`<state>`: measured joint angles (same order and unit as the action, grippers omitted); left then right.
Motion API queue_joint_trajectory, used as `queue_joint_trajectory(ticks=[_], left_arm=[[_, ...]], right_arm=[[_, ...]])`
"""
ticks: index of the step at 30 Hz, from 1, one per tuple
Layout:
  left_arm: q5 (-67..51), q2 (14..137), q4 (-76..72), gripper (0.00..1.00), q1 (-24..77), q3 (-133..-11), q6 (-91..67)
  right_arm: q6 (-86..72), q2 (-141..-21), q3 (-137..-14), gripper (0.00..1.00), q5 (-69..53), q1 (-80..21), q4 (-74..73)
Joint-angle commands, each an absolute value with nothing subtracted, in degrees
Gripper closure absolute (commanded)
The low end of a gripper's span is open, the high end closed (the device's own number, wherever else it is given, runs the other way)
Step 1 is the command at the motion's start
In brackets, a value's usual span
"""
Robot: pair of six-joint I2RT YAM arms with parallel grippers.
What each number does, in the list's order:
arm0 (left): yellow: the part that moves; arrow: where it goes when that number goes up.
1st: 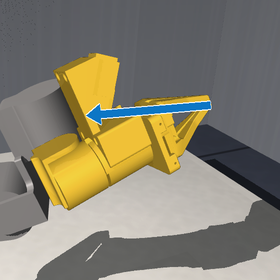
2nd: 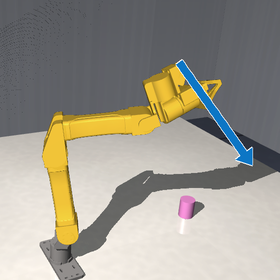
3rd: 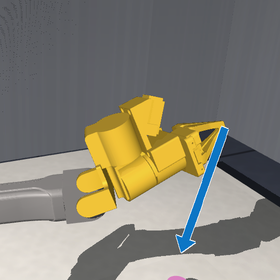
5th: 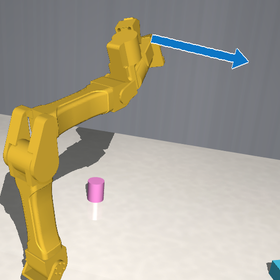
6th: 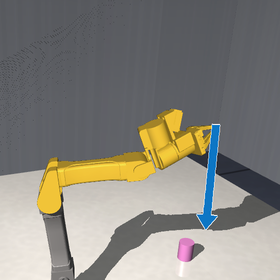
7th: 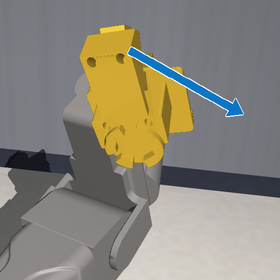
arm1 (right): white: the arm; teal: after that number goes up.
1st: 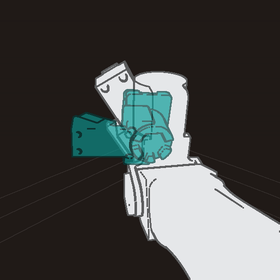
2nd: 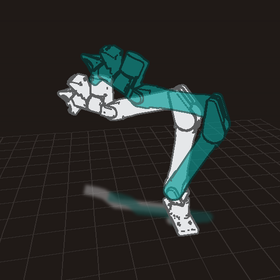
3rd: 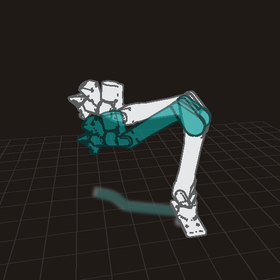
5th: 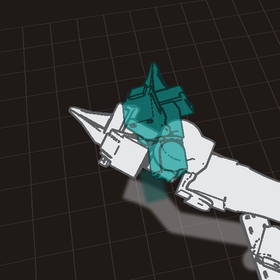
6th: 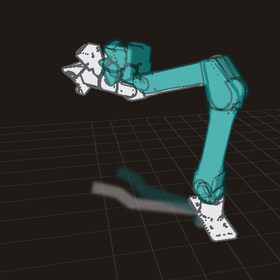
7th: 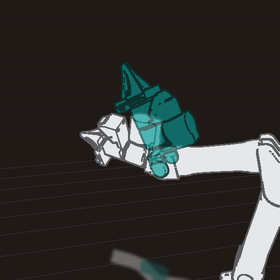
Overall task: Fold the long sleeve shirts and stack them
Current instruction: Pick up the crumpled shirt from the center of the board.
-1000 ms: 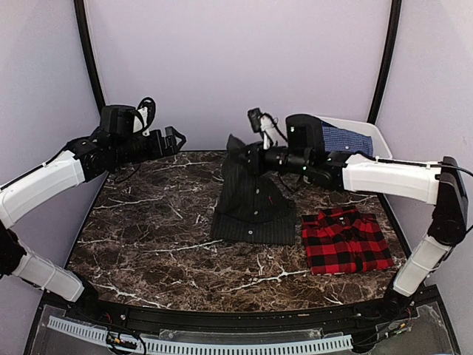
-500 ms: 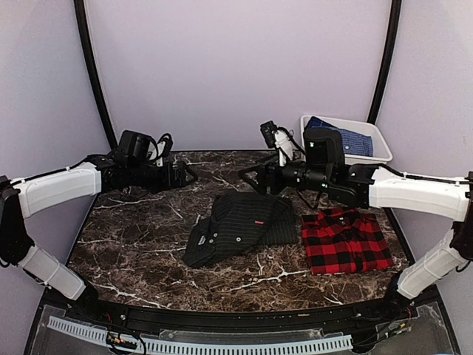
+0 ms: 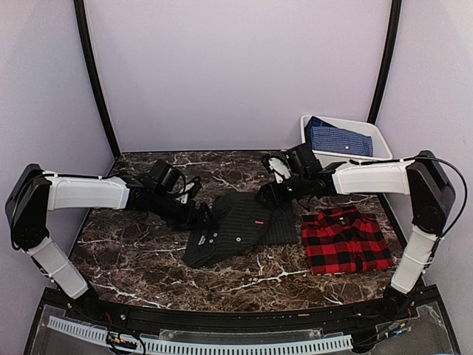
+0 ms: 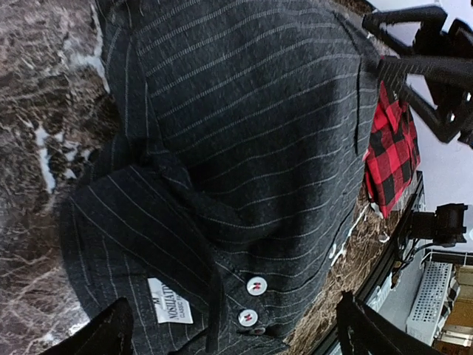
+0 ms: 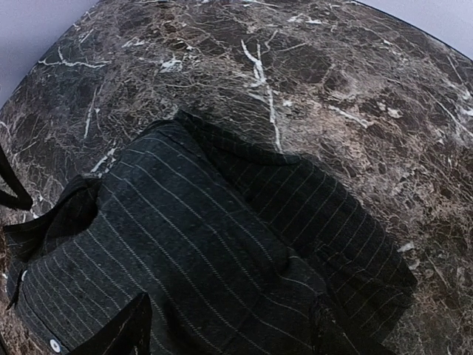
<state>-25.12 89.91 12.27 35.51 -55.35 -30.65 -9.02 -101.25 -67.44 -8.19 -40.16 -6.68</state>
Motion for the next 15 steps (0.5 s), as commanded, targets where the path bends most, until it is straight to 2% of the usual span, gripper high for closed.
queue_joint_trajectory(ticks=[1,4,8,9,10,12,14,15], left_arm=[[-25.59,93.82,11.47,0.11,37.10,-54.69,-33.75],[-25.10,96.42,9.08,0.21,37.40,-55.01,-35.30],[-24.28,100.07,7.61,0.53,37.36,-57.62,-37.27],[-23.01,100.35,7.99,0.67,37.42,-58.38,-37.27],[-21.42,100.78,8.48,0.72,37.43,-60.15,-37.02],[-17.63,101.48,10.30,0.91,37.37,-63.68,-36.20],[-14.91,102.27,11.50,0.99,37.06,-67.39,-35.41],[-14.31,102.68,11.97,1.00,36.40,-68.67,-35.19]], right_arm=[[-7.28,-102.34,-69.40,0.32,-11.54,-38.47,-7.22],[-6.87,-102.74,-68.27,0.35,-12.54,-38.19,-7.56],[-6.74,-103.65,-67.23,0.46,-16.95,-38.06,-7.69],[-6.76,-103.89,-67.12,0.52,-17.93,-38.06,-7.92],[-6.77,-104.17,-67.09,0.58,-18.57,-38.06,-8.26],[-6.92,-104.13,-66.91,0.78,-18.79,-38.06,-8.99],[-7.27,-103.22,-66.29,0.95,-18.68,-38.04,-8.81],[-7.66,-102.55,-66.02,1.00,-18.27,-38.03,-8.62]])
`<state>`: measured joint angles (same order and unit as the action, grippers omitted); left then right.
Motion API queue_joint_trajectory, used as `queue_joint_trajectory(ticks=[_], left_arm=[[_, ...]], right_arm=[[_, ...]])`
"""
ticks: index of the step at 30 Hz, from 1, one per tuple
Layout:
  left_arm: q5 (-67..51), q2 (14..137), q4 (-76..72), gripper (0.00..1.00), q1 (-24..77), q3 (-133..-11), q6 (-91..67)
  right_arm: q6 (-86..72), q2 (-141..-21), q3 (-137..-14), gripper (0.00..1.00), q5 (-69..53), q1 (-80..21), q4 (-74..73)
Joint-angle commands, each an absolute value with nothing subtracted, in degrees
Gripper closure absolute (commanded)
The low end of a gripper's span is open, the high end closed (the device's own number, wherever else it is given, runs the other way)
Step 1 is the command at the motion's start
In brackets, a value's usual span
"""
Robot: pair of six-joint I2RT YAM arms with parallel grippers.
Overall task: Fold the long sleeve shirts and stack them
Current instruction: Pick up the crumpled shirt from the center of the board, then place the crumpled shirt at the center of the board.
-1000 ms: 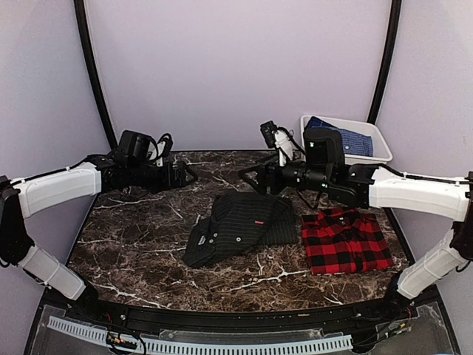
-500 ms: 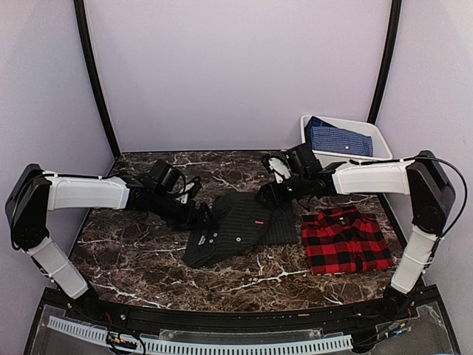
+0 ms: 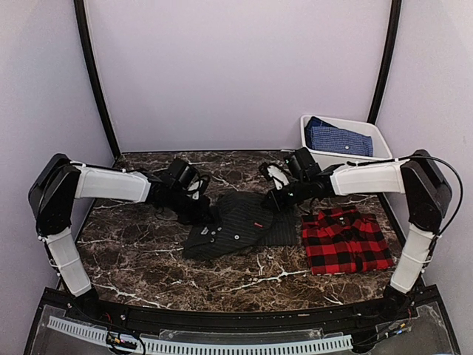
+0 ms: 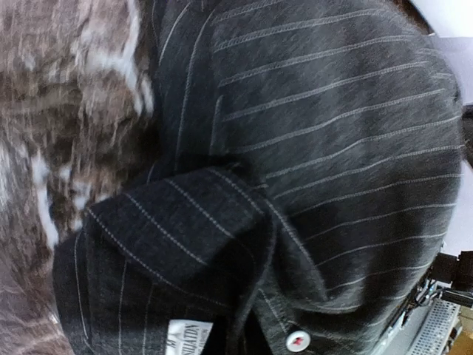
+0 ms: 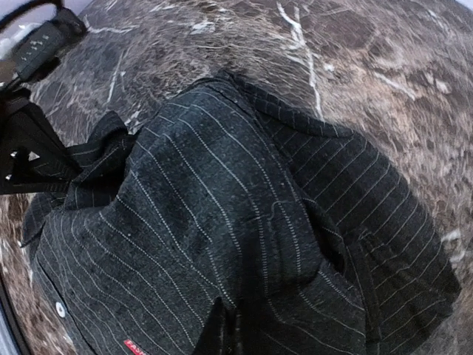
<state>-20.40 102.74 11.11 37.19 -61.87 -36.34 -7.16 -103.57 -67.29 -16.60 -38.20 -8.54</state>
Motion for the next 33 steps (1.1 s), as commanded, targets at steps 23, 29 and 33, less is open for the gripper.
queue_joint_trajectory(ticks=[23,29,33], left_arm=[[-15.46,104.61,-0.47,1.00,19.18,-86.97,-36.79],[-16.07,97.71,-7.59,0.77,11.76,-64.80,-44.70],[-14.46,95.73,-6.99,0.48,10.83,-61.26,-45.24]], right_arm=[[-16.04,-100.38,-75.89,1.00,-16.50,-61.63,-4.58],[-16.32,-109.13,-82.67,0.72,-19.20,-62.72,-4.66],[-15.05,-107.14,-83.91,0.51,-18.15,-60.88,-6.51]])
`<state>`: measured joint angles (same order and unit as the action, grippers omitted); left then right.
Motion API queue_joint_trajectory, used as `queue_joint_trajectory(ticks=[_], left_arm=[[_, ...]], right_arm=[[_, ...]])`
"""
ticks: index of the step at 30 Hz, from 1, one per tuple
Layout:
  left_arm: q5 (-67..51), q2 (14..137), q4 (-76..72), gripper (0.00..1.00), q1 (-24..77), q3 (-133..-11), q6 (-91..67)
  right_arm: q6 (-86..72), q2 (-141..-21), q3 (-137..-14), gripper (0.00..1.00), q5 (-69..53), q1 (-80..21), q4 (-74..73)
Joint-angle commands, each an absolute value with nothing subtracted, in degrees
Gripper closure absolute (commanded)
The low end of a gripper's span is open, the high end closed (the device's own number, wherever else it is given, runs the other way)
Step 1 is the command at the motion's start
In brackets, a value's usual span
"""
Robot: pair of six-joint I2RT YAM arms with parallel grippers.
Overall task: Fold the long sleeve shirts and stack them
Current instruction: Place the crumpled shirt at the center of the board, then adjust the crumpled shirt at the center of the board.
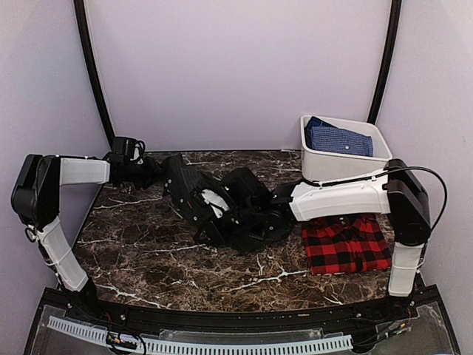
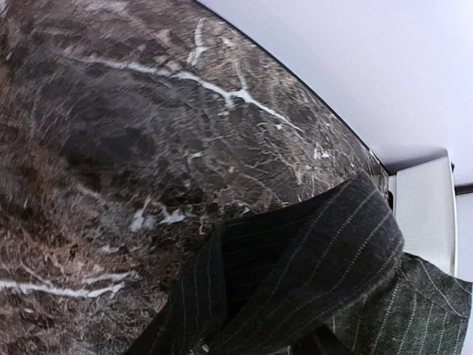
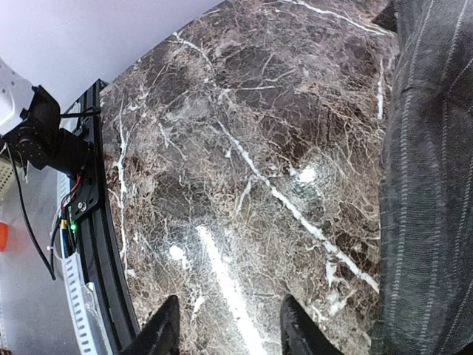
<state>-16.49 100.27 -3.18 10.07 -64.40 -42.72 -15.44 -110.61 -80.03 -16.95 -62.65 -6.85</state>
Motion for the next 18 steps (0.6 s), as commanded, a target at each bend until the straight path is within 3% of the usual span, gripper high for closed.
queue_joint_trajectory(ticks=[1,8,13,18], left_arm=[[-14.00,95.19,-6.79,0.46,10.81,-60.82,-45.26],[-6.60,86.15,-4.31,0.28,10.78,-54.99,-46.28],[-3.05,79.27,-1.66,0.20,10.72,-51.47,-47.16],[-6.52,76.06,-0.75,0.20,12.77,-50.34,-46.62]], right_arm=[[-14.97,-106.13,-83.37,0.47,-17.88,-60.19,-6.74],[-15.08,-98.59,-75.45,0.38,-12.55,-52.16,-6.63],[-15.69,-98.44,-71.61,0.40,-11.00,-46.50,-6.32],[-15.52,-101.99,-70.24,0.48,-12.33,-43.18,-5.93]])
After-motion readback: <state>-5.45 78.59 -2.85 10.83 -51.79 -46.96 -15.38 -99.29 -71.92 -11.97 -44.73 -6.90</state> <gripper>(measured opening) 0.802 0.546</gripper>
